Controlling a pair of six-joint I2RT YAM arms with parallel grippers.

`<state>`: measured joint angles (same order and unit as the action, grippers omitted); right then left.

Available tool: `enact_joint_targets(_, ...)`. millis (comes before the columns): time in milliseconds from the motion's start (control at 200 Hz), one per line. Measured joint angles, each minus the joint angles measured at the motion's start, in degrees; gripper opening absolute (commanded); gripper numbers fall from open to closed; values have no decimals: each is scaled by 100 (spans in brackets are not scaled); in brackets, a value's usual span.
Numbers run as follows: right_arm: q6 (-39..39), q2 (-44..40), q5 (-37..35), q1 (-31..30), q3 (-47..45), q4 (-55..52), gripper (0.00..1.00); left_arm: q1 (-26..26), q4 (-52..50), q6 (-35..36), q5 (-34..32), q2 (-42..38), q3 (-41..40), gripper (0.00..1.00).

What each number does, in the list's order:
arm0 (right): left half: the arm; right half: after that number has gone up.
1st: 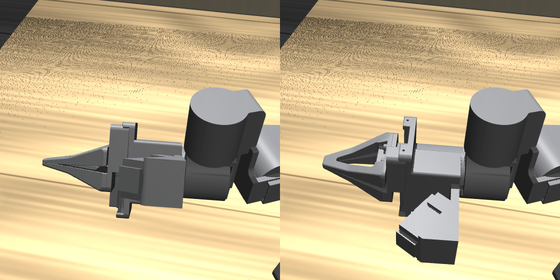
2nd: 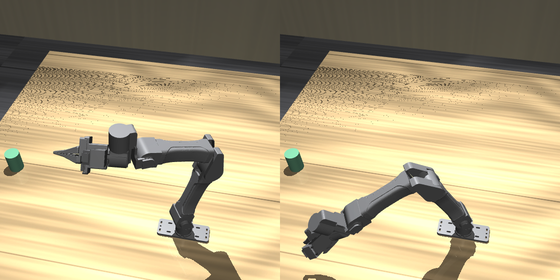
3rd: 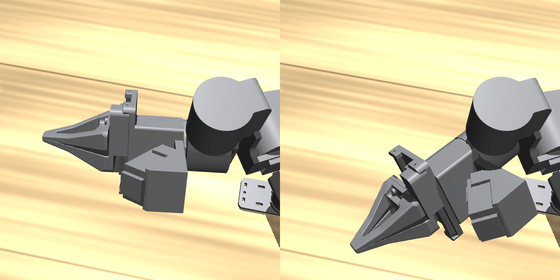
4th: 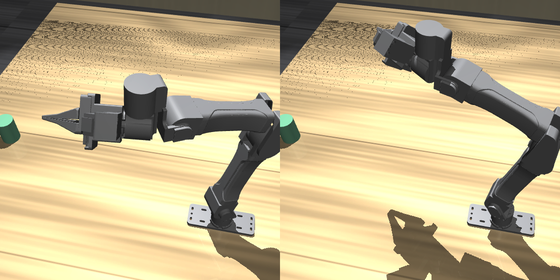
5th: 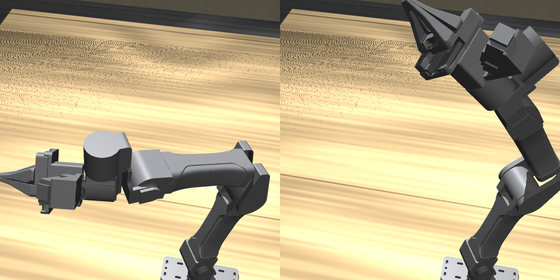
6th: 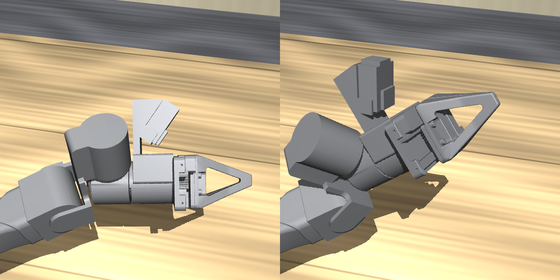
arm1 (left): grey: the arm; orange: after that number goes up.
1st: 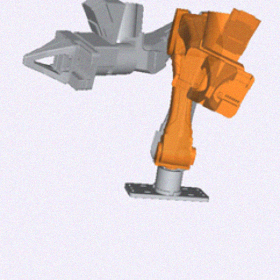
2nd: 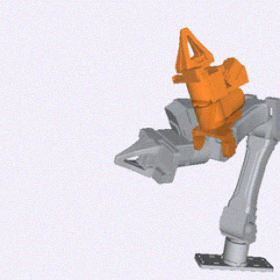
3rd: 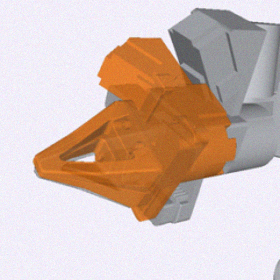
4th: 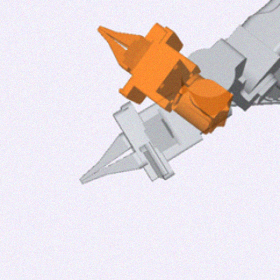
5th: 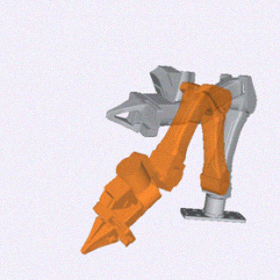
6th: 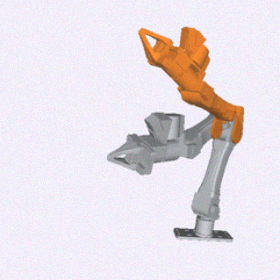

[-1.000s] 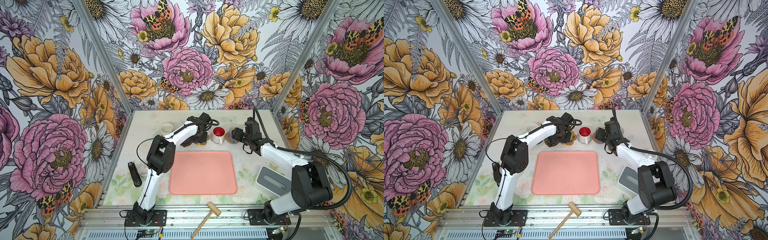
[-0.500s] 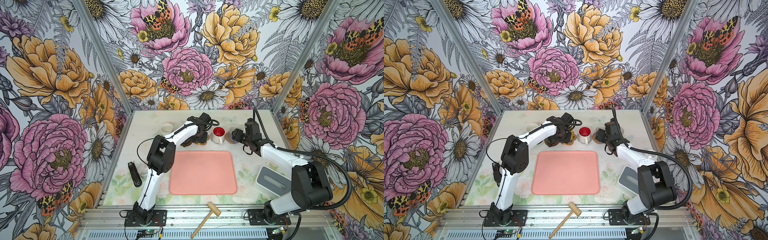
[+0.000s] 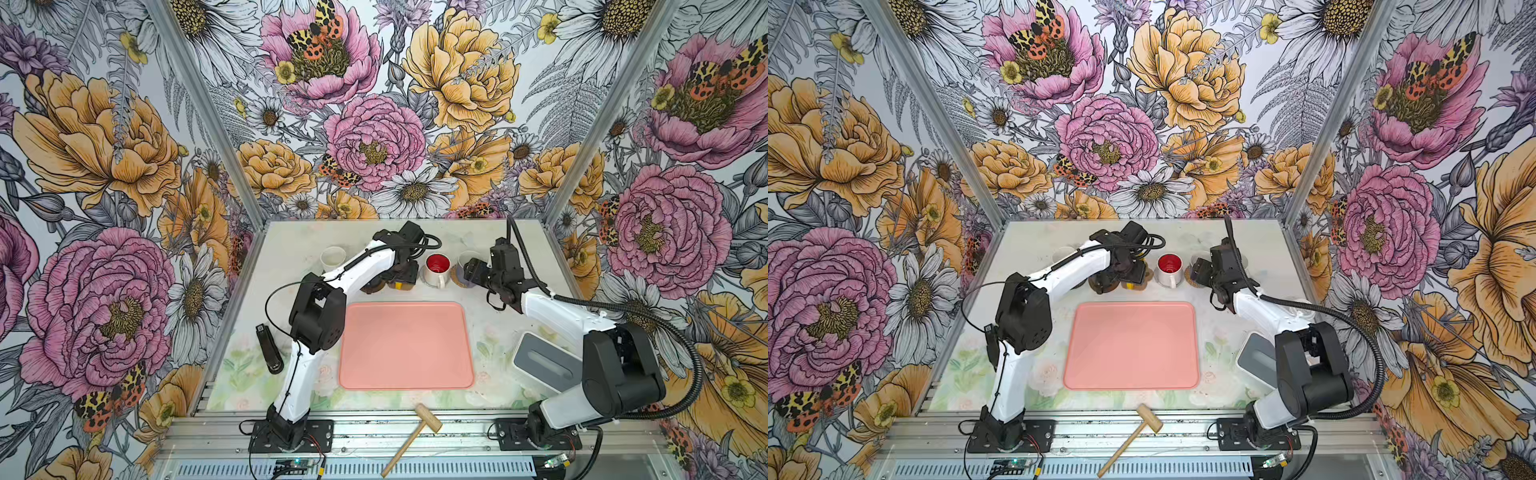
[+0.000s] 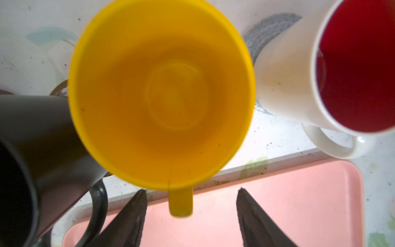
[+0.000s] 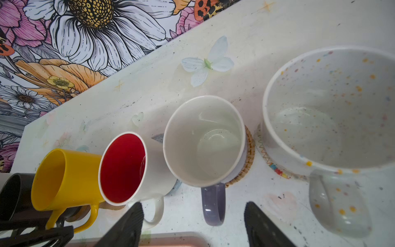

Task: Place cups on coasters
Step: Place the cup on the coaster, then reset both arms

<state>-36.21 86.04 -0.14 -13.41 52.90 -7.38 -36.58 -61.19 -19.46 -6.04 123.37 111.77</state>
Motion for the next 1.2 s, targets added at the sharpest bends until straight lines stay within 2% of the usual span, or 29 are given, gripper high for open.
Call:
enact_joint_targets(375, -24, -118, 4, 0, -28, 22, 99, -214, 11, 94, -400, -918, -33, 90)
enact_joint_targets(515, -20, -238, 0, 0, -90, 50, 100, -286, 177, 210, -726, -1550, -450, 93)
enact_joint_targets(671, 70, -531, -48, 0, -280, 90, 99, -299, 844, 348, -1056, -2664, -1615, 99)
enact_joint_targets(806, 258, -966, -249, 0, -505, 92, 100, -195, 1504, 525, -1298, -3563, -2577, 99)
enact_joint_targets(1016, 776, -1735, -520, 0, -675, 155, 99, 457, 2538, 723, -1550, -4575, -3960, 99)
enact_joint_targets(1201, 1554, -2557, -767, 0, -1263, 297, 100, 890, 3600, 992, -1725, -5390, -5383, 99)
